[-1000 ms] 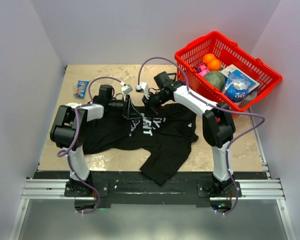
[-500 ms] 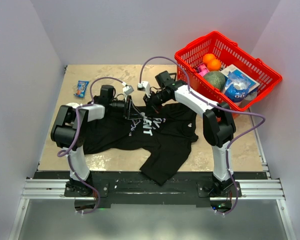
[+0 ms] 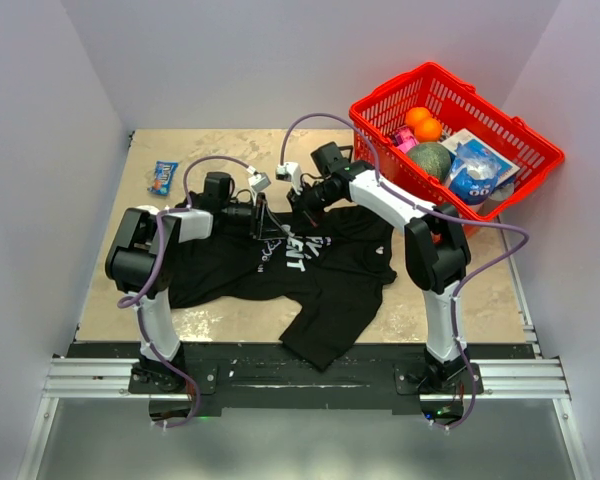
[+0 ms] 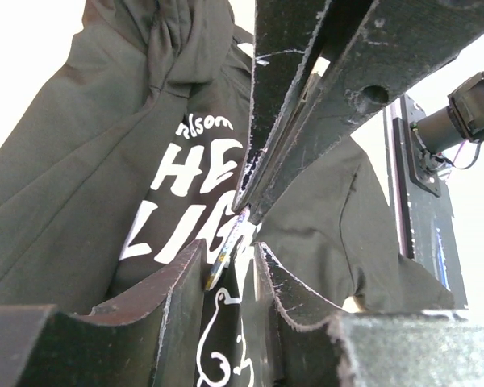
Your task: Remove the brooch from the garment
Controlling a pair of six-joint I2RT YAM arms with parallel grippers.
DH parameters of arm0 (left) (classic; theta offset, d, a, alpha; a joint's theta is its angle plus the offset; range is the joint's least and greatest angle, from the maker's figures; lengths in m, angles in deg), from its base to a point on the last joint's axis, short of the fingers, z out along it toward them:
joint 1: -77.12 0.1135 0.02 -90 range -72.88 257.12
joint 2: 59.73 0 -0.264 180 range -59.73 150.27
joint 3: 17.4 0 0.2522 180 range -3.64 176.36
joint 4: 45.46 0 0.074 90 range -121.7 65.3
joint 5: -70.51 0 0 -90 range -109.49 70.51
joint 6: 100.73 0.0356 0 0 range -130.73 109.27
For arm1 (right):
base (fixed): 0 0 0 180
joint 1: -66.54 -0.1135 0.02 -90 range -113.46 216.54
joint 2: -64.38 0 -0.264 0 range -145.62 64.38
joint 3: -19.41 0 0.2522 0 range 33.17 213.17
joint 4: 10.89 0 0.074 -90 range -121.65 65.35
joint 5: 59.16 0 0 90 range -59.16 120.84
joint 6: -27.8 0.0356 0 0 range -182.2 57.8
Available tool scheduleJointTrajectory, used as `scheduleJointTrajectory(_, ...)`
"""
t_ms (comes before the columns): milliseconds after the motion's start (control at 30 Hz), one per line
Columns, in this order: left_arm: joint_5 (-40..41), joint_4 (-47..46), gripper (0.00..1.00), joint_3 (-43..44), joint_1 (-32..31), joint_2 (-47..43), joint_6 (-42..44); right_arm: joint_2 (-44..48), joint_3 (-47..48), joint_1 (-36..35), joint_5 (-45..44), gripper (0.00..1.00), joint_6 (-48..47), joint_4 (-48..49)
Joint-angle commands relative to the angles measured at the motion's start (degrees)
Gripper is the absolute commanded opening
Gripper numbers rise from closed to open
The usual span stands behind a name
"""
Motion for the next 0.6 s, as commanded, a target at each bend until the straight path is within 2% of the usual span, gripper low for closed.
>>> scheduleJointTrajectory(0,1.3,-3.7,0.33,1.2,-0.9,0.1,0.7,-0.7,2.0,0.5,1.8,0.00,1.4,1.6)
scheduleJointTrajectory(400,3.9,-4.5,0.13,1.8,-1.0,1.3,-1.2,-0.9,2.2,0.4,3.0,0.00,1.3,1.1)
scheduleJointTrajectory(567,5.3,-5.0,0.08,1.9,-1.0,1.8,-2.5,-0.9,2.1,0.4,3.3,0.00,0.8,1.0)
